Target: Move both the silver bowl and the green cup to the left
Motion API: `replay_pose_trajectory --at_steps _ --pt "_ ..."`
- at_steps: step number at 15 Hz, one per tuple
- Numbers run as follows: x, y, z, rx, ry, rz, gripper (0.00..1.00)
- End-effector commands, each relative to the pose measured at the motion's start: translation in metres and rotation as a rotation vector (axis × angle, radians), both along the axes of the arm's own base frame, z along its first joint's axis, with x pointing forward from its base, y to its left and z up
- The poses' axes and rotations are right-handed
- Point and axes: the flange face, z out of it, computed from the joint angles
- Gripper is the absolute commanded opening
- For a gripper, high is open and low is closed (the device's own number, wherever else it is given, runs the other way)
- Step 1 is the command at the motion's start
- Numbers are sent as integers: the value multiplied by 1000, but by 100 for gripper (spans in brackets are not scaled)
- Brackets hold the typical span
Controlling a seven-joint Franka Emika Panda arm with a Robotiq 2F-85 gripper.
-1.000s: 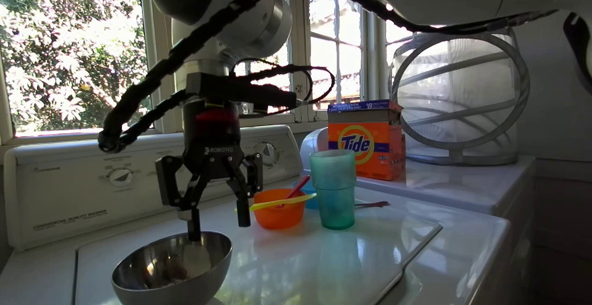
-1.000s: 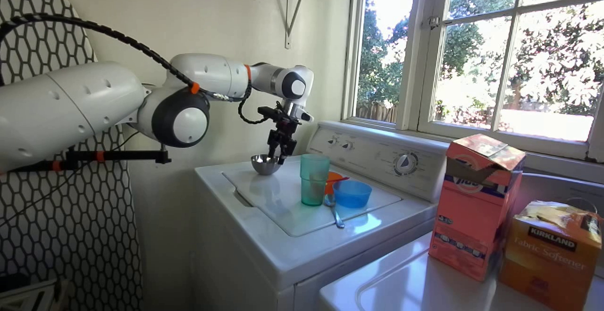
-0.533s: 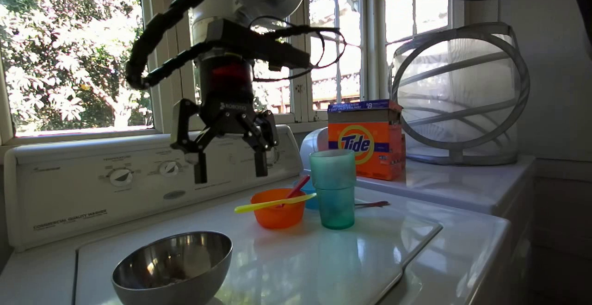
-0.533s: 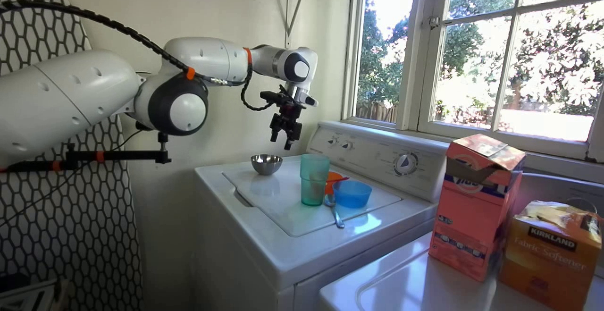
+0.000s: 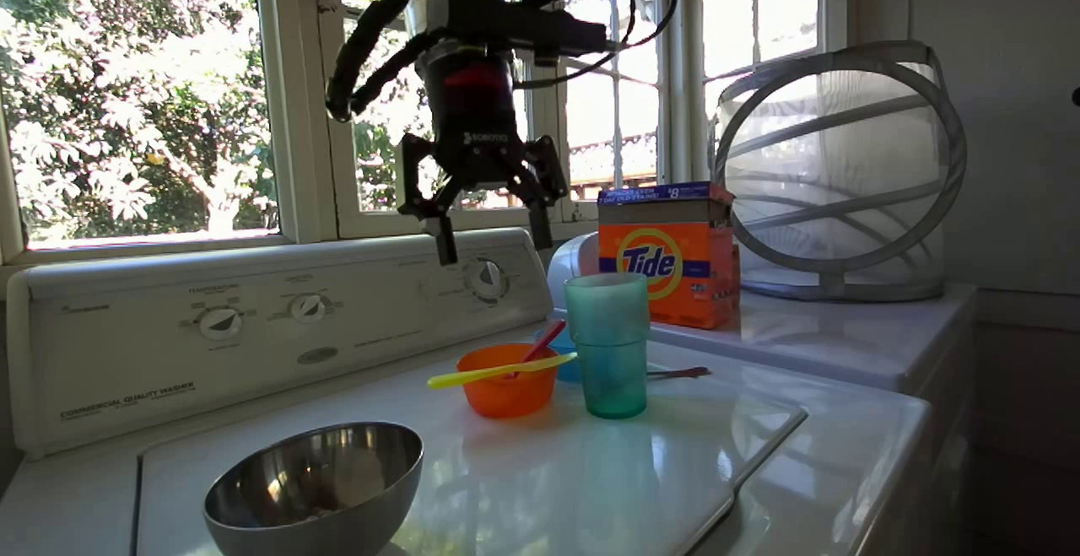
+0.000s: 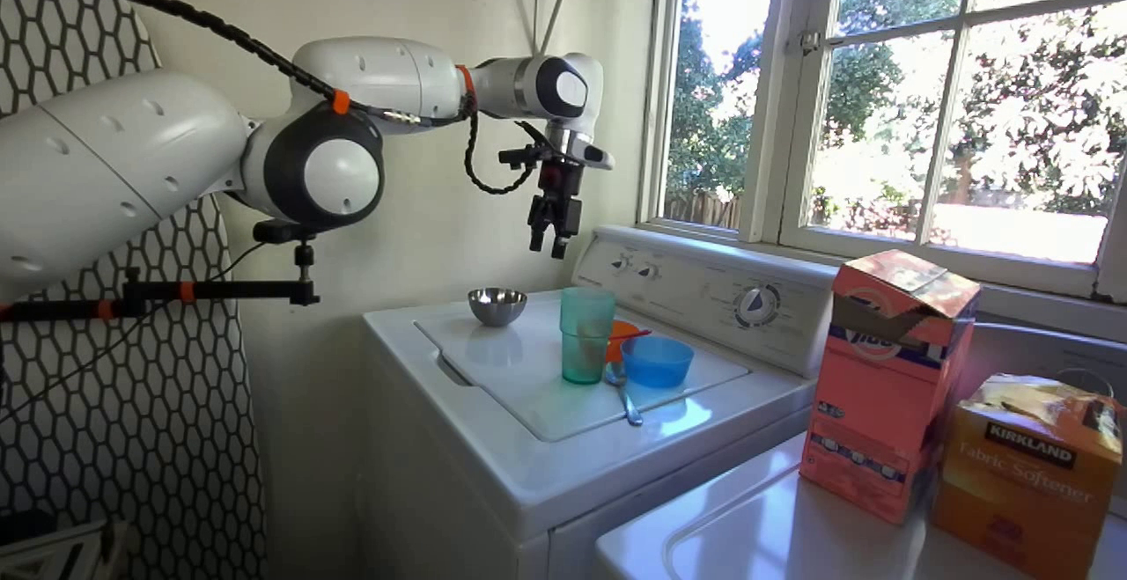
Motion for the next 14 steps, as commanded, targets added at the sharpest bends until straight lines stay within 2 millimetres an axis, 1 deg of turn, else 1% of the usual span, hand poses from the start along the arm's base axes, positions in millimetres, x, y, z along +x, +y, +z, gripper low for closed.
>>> replay_pose_trajectory --at_steps 1,3,4,5,7,10,11,12,14 --pt "-23 -1 27 -107 36 -34 100" --pt "-35 -2 40 -166 50 -94 100" --pt "-40 1 47 -173 50 -89 100" --pt "-28 -4 36 -119 36 -61 100" --pt "-36 0 47 -137 35 -71 100" --pt "-37 0 48 -144 34 -76 100" --pt "-35 -5 45 -172 38 -109 100" --pt "-28 -15 42 -186 15 -169 100" --pt "-19 -38 29 -186 45 -171 100"
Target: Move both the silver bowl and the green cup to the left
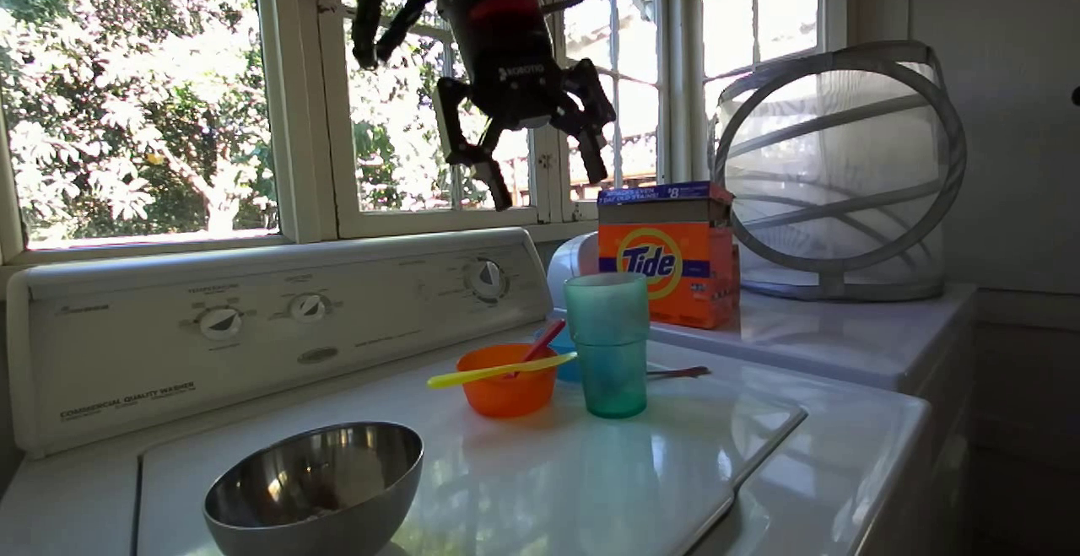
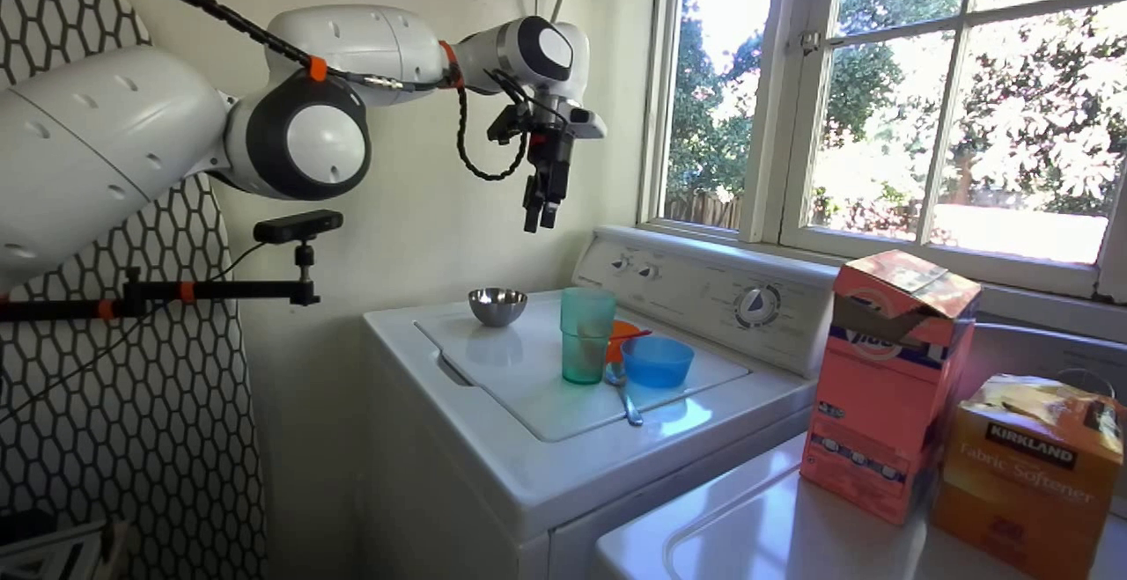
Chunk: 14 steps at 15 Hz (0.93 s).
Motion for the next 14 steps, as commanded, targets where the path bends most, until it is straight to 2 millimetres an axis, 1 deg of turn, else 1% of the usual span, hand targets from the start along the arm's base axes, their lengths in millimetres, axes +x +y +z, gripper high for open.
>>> replay_pose_trajectory --at_steps 1,4,5,6,10,14 --pt "17 -38 -21 2 28 -31 100" --pt "31 -73 -40 33 58 -41 100" --pt "35 -82 -43 50 58 -44 100" --pt "37 -88 -42 65 46 -43 100" --pt "30 -87 -43 98 113 21 100" --pt "27 -76 -50 128 148 103 100"
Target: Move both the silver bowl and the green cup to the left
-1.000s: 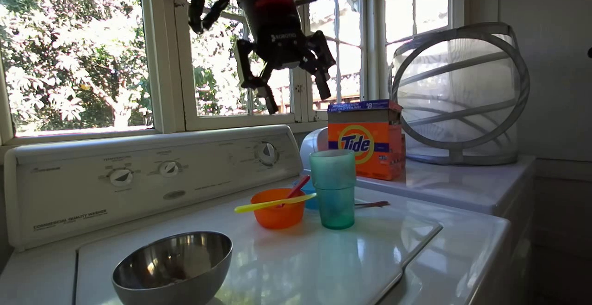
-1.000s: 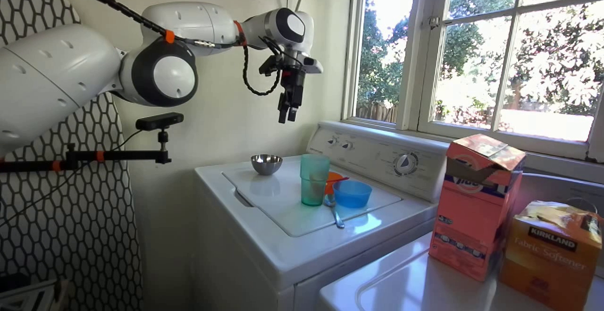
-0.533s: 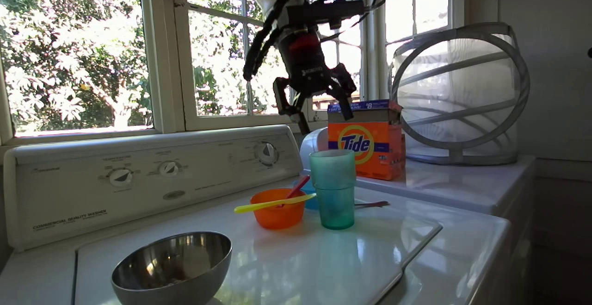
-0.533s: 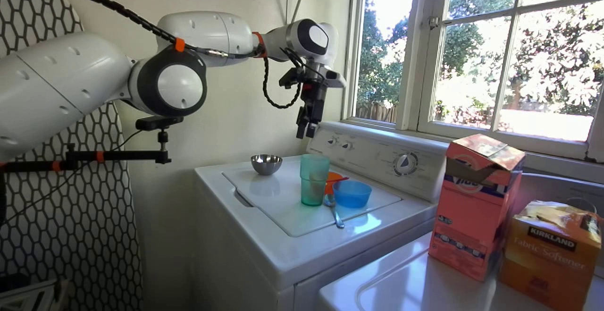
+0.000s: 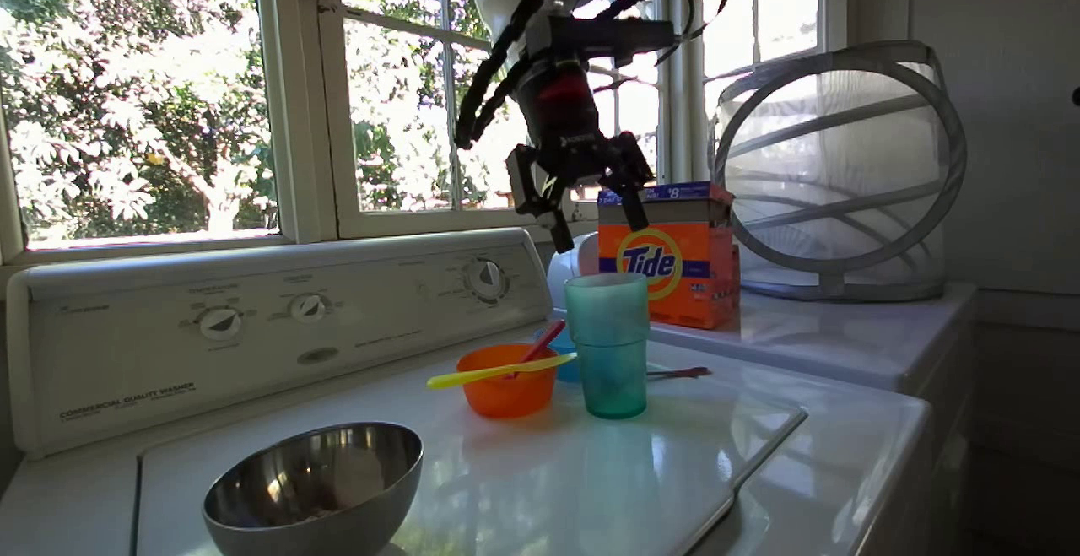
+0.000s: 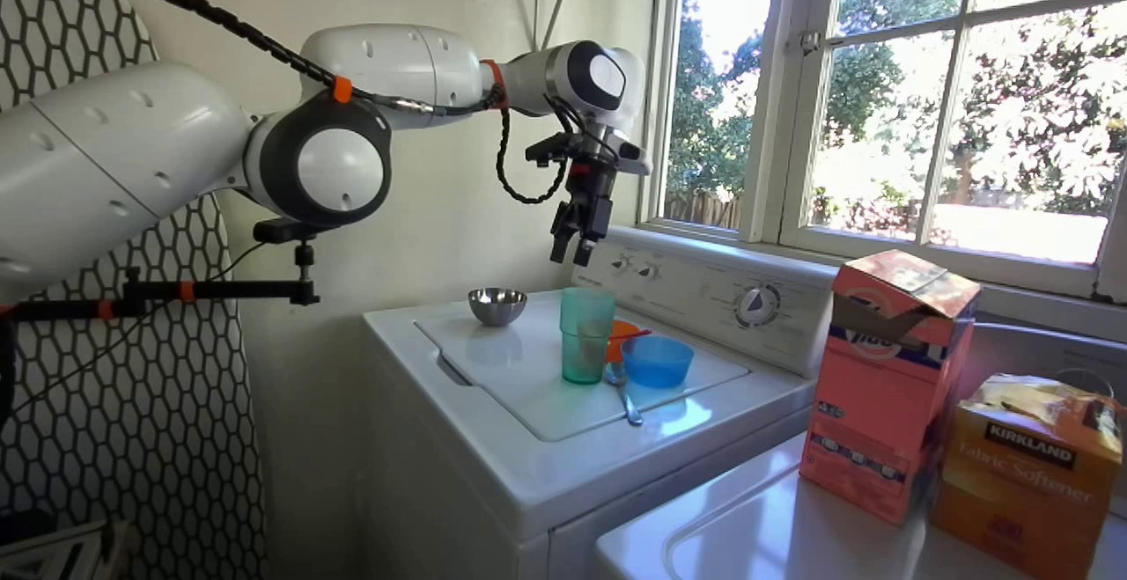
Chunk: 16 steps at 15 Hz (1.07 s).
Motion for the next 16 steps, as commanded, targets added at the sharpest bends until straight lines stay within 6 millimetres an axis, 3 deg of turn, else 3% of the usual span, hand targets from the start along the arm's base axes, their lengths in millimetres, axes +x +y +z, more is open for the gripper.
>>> replay_pose_trajectory --at_steps 1,2,7,10,16 --pt "-2 10 -9 49 37 70 100" --pt "-1 4 -1 18 8 37 100" --pt "0 8 -6 26 17 59 100" --pt "-7 7 0 -19 36 66 100" --pt "2 10 -18 24 39 173 100"
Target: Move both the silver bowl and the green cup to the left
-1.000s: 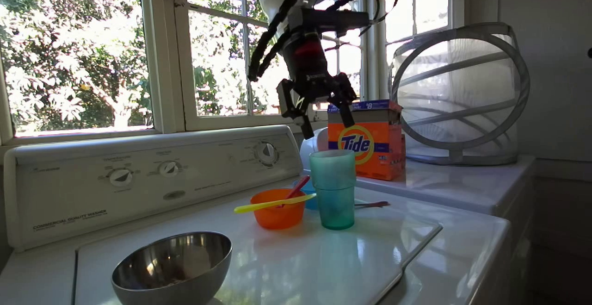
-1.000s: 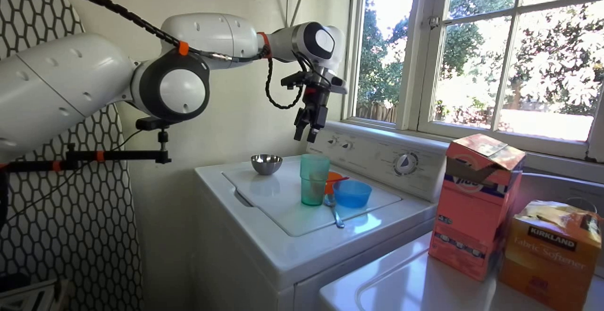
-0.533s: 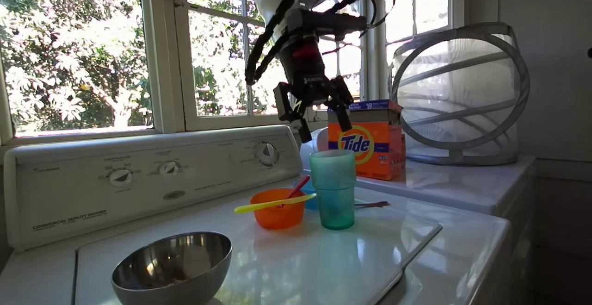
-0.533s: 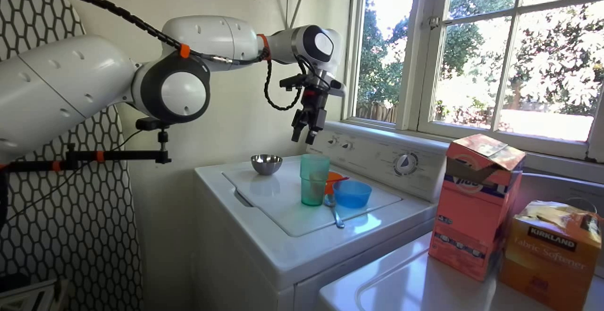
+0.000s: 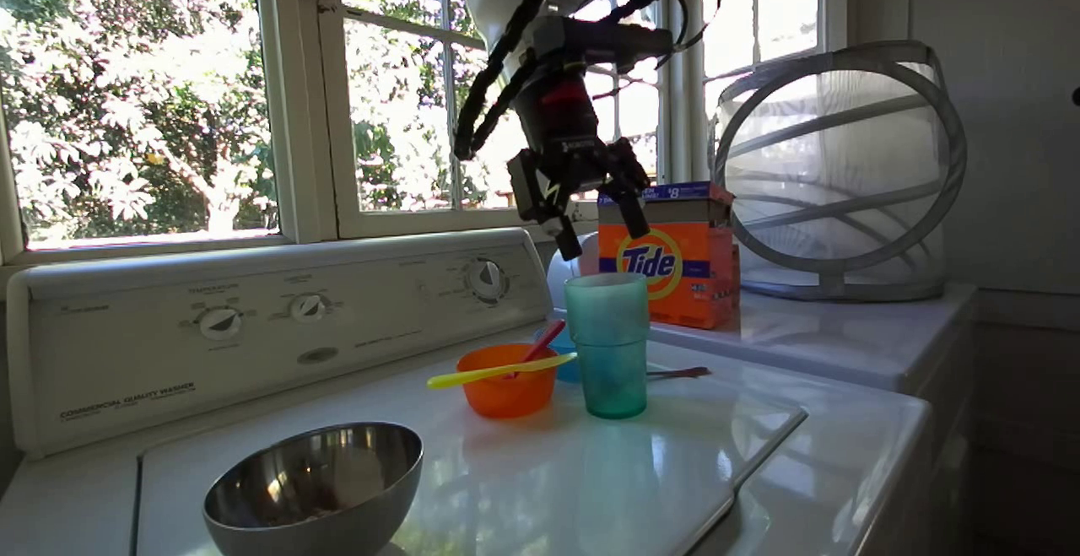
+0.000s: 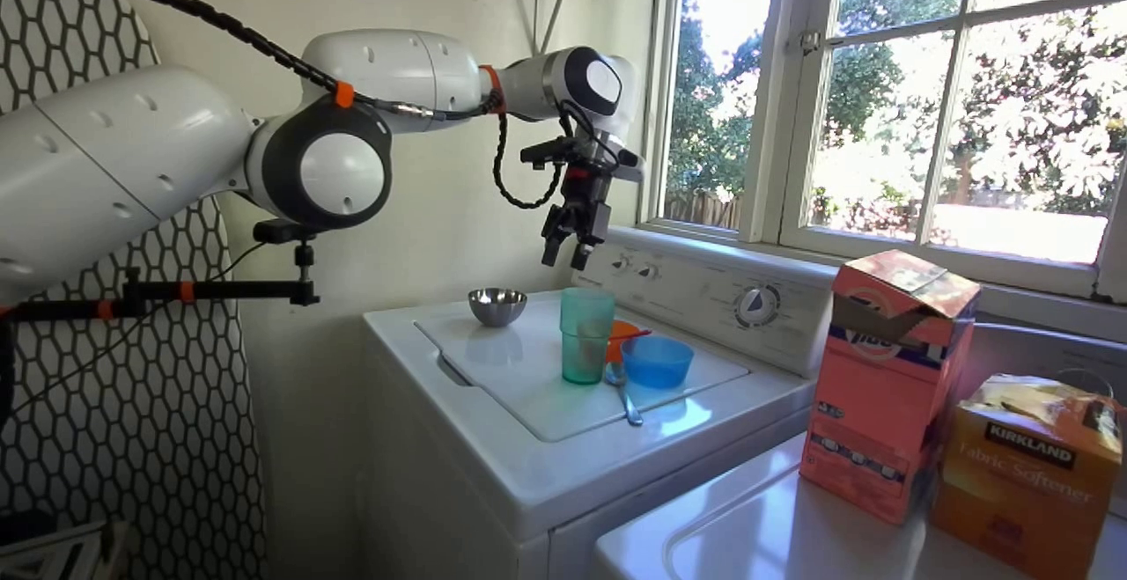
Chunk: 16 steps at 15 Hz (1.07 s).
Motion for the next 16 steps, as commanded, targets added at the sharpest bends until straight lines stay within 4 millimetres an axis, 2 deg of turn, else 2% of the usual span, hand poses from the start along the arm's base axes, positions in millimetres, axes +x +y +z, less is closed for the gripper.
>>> replay_pose_trajectory --at_steps 1,7,12,13,14,16 --pt "12 6 -16 22 -32 77 100" --pt "37 17 -44 85 -132 155 100" --pt "37 20 -53 95 -112 179 100" --pt "36 20 -53 91 -109 180 75" --pt "36 20 -53 88 -106 183 74" --pt "34 18 -54 78 -93 179 58"
